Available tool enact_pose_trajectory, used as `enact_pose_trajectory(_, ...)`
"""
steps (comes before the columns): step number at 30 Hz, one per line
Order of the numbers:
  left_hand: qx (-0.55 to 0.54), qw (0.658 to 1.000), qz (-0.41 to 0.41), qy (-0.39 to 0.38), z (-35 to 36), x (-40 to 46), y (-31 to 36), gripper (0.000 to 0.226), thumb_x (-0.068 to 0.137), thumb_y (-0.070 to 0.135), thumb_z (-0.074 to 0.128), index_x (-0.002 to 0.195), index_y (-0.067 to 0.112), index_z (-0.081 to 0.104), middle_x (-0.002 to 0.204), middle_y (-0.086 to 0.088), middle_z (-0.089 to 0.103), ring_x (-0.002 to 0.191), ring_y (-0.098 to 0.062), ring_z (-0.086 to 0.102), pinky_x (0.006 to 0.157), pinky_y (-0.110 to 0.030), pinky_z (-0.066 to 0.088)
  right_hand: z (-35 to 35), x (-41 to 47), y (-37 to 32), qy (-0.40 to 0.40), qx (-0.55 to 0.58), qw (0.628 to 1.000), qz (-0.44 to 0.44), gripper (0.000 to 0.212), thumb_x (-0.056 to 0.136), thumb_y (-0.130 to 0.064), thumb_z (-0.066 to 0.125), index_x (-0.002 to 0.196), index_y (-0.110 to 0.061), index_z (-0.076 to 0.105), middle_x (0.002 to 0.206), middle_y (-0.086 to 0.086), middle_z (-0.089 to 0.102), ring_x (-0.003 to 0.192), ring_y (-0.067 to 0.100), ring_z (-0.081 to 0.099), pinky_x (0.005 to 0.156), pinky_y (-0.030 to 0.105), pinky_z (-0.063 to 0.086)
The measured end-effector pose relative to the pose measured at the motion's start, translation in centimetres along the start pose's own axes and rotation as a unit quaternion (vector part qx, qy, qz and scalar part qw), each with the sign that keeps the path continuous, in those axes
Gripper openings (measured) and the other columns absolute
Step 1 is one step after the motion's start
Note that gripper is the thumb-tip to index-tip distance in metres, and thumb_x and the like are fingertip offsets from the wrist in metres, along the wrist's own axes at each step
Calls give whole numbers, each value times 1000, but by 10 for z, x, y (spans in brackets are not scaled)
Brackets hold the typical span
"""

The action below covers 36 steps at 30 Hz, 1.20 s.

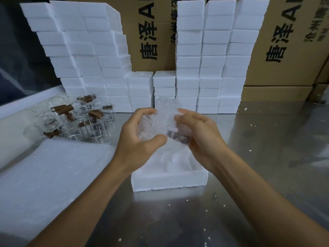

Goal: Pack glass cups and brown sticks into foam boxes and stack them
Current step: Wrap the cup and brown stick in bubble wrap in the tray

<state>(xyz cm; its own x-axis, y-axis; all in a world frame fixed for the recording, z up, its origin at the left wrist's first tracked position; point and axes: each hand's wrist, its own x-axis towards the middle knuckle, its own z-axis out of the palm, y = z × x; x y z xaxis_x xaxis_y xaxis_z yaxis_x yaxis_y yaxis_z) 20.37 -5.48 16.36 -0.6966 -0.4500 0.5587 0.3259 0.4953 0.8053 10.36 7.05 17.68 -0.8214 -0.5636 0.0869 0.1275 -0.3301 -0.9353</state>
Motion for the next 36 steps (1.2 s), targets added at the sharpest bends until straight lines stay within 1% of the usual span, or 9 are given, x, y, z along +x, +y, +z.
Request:
enact_pose_trajectory(6, 111, 993, 40, -26, 3, -1, 0, 52, 54, 45, 66, 94, 14, 56, 82, -3, 62, 70, -25, 57, 60, -44, 48, 4, -9, 7, -33, -214, 960, -177, 18, 88, 0, 64, 87, -13, 77, 73, 0, 72, 54, 7, 60, 44, 20, 46)
enact_pose_trajectory(12, 130, 991, 40, 8, -1, 2, 3, 59, 54, 57, 73, 94, 32, 39, 84, 23, 60, 65, -5, 60, 47, -18, 44, 18, -20, 12, -140, -317, 890, -295, 40, 90, -20, 44, 58, 3, 47, 57, 16, 43, 56, 23, 41, 56, 40, 35)
enact_pose_trajectory(16, 162, 984, 65, -23, -4, 1, 5, 60, 54, 52, 70, 100, 30, 38, 88, 11, 61, 66, -15, 60, 51, -35, 50, 20, -25, 12, -160, -345, 882, -278, 55, 90, -50, 43, 53, -9, 39, 52, 9, 37, 55, 25, 41, 55, 39, 33)
enact_pose_trajectory(21, 121, 984, 71, -110, -3, -1, 6, 42, 62, 31, 75, 89, 22, 45, 83, -1, 64, 61, -21, 60, 50, -40, 49, 17, -24, 11, -193, -344, 900, -187, 55, 87, -42, 60, 40, -27, 38, 39, -13, 32, 39, 6, 34, 48, 19, 25)
enact_pose_trajectory(24, 111, 985, 46, -123, 1, -3, 5, 33, 58, 26, 72, 80, 17, 49, 64, 5, 60, 54, -9, 51, 48, -25, 42, 12, -22, 11, -202, -357, 895, -174, 54, 86, -44, 63, 45, -21, 36, 42, -11, 31, 41, 6, 31, 50, 25, 25)
enact_pose_trajectory(27, 110, 989, 45, -89, -1, 1, 0, 37, 59, 33, 76, 75, 12, 50, 70, -8, 61, 62, -25, 57, 52, -39, 48, 12, -20, 12, -169, -365, 891, -211, 45, 87, -43, 68, 54, -20, 47, 48, -9, 41, 46, 5, 39, 49, 23, 30)
enact_pose_trajectory(30, 61, 998, -27, -17, -7, 6, -1, 47, 56, 51, 78, 63, 16, 48, 67, -13, 58, 59, -35, 54, 49, -43, 47, 13, -19, 10, -134, -365, 884, -258, 23, 82, -47, 74, 85, -27, 62, 78, -14, 63, 73, 2, 61, 60, 14, 45)
enact_pose_trajectory(32, -11, 994, -109, 6, -11, 9, -1, 46, 52, 54, 81, 57, 19, 52, 60, -8, 52, 55, -26, 50, 51, -39, 44, 9, -18, 8, -182, -390, 865, -260, 44, 75, -48, 81, 109, -27, 61, 98, -18, 65, 93, 2, 64, 74, 12, 51)
enact_pose_trajectory(36, -95, 966, -227, -79, -22, 11, 2, 71, 55, 62, 80, 96, 5, 71, 78, -12, 57, 62, -26, 53, 53, -33, 42, 7, -17, 6, -174, -436, 850, -239, 59, 68, -37, 90, 118, -26, 59, 105, -19, 65, 96, 0, 64, 82, 15, 53)
